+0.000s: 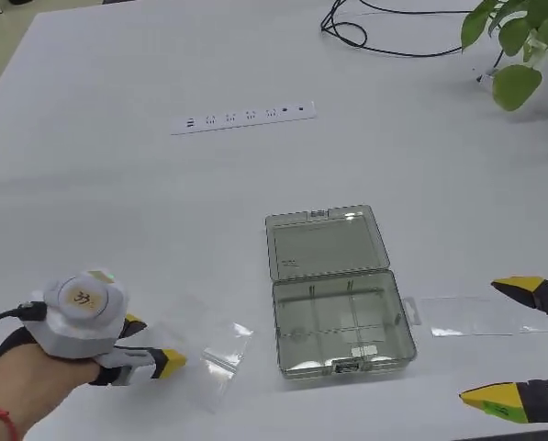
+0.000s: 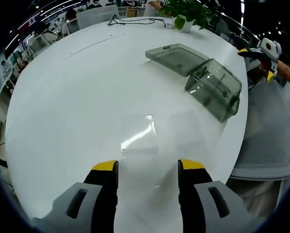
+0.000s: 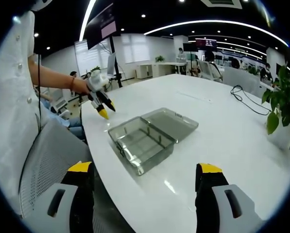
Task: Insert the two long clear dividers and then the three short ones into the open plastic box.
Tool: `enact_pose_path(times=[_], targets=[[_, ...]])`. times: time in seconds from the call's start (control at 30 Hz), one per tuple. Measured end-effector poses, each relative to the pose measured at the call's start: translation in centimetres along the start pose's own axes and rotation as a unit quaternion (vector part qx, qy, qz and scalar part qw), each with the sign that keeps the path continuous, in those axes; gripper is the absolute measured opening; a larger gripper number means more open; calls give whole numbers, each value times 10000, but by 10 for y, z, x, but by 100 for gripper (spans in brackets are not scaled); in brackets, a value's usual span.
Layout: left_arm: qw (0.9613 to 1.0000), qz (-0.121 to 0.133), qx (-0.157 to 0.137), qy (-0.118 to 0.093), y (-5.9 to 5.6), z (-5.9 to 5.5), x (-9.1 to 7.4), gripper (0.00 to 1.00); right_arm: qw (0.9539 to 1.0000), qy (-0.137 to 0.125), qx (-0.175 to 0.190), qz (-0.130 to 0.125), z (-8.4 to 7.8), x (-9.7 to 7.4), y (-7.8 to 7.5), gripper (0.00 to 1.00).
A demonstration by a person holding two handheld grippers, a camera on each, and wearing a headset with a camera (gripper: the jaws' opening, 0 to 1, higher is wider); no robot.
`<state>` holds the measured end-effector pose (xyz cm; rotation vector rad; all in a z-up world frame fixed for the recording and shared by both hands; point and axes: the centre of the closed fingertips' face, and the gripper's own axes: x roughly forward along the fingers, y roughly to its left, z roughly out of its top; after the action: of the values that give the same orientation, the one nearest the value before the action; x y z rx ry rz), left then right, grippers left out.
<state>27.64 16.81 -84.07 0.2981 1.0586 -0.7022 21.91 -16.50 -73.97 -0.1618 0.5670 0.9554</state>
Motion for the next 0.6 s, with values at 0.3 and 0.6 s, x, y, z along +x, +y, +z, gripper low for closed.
enact_pose_path(times=[0.3,0.6], targets=[[9995,171,-18,283,10,-7,6,44,10000,-10,34,-1,-2,1,1,86],[9973,472,191,538,16,-8,8,37,10000,-23,58,1,-2,2,2,85]])
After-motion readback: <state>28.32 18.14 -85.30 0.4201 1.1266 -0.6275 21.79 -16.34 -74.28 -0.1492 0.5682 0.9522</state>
